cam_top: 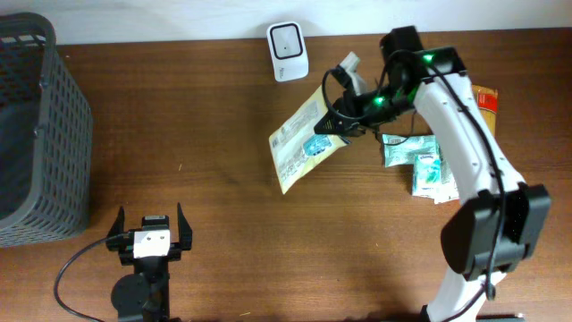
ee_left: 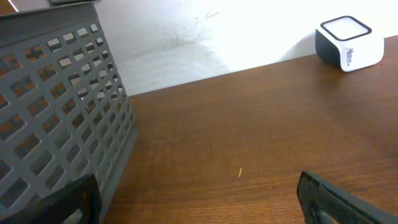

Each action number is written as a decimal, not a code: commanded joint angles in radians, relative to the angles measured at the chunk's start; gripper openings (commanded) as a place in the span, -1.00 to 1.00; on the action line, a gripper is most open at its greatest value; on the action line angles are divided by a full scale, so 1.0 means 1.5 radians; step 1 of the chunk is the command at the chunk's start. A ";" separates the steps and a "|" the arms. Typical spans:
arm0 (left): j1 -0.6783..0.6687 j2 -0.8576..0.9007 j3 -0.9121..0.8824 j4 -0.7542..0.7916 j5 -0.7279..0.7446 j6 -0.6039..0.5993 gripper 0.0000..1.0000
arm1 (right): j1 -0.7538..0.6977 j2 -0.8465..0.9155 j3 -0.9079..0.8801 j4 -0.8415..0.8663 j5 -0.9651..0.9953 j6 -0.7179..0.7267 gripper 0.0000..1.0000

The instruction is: Scan the item barcode

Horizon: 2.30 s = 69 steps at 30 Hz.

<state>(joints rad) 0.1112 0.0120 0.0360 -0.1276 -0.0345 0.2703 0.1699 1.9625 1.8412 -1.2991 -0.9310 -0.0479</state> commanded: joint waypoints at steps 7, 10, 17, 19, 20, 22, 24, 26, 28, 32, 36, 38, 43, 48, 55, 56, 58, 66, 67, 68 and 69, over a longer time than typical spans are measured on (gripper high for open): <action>0.003 -0.003 -0.003 0.000 -0.003 0.010 0.99 | 0.023 0.070 -0.053 -0.014 0.476 0.160 -0.92; 0.003 -0.003 -0.003 0.000 -0.003 0.010 0.99 | 0.042 0.084 -0.053 -0.002 0.662 0.247 -0.92; 0.003 -0.003 -0.003 0.000 -0.003 0.010 0.98 | 0.184 0.192 -0.055 0.013 0.817 0.303 -0.92; 0.003 -0.003 -0.003 0.000 -0.003 0.010 0.99 | 0.227 0.259 -0.055 0.010 0.849 0.314 -0.92; 0.003 -0.003 -0.003 0.000 -0.003 0.010 0.98 | 0.240 0.277 -0.055 0.008 0.856 0.330 -0.92; 0.003 -0.003 -0.003 0.000 -0.003 0.010 0.98 | 0.253 0.285 -0.054 0.008 0.853 0.330 -0.74; 0.003 -0.003 -0.003 0.000 -0.003 0.010 0.99 | 0.249 0.284 -0.047 0.005 0.784 0.294 -0.17; 0.003 -0.003 -0.003 0.000 -0.003 0.010 0.99 | 0.233 0.274 0.001 -0.033 0.744 0.278 -0.14; 0.003 -0.003 -0.003 0.000 -0.003 0.010 0.98 | 0.220 0.259 0.057 -0.063 0.722 0.248 -0.10; 0.003 -0.003 -0.003 0.000 -0.003 0.010 0.99 | 0.159 0.251 0.152 -0.094 0.636 0.173 0.25; 0.003 -0.003 -0.003 0.000 -0.003 0.010 0.99 | 0.142 0.253 0.152 -0.054 0.577 0.019 0.26; 0.003 -0.003 -0.003 0.000 -0.003 0.010 0.99 | 0.149 0.253 0.152 -0.023 0.513 -0.111 0.26; 0.003 -0.003 -0.003 0.000 -0.003 0.010 0.98 | 0.156 0.252 0.153 -0.022 0.391 -0.130 0.24; 0.003 -0.003 -0.003 0.000 -0.003 0.010 0.99 | 0.216 0.241 0.164 -0.072 0.192 0.021 -0.09; 0.003 -0.003 -0.003 0.000 -0.003 0.010 0.99 | 0.402 0.271 0.108 0.085 0.351 0.367 -0.11; 0.003 -0.003 -0.003 0.000 -0.003 0.010 0.98 | 0.416 0.271 0.095 0.085 0.372 0.384 -0.10; 0.003 -0.003 -0.003 0.000 -0.003 0.010 0.98 | 0.433 0.271 0.052 0.105 0.385 0.390 0.02; 0.003 -0.003 -0.003 0.000 -0.003 0.010 0.98 | 0.365 0.269 0.008 -0.023 0.518 0.262 -0.07; 0.003 -0.003 -0.003 0.000 -0.003 0.010 0.98 | 0.344 0.268 0.009 -0.060 0.559 0.248 -0.07; 0.003 -0.003 -0.003 0.000 -0.003 0.010 0.98 | 0.331 0.267 0.009 -0.070 0.572 0.238 -0.07; 0.003 -0.003 -0.003 0.000 -0.003 0.010 0.99 | 0.317 0.265 0.012 -0.073 0.567 0.223 -0.07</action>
<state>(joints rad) 0.1112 0.0120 0.0360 -0.1276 -0.0345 0.2703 0.6910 2.3482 1.8526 -1.4017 -0.1707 0.3622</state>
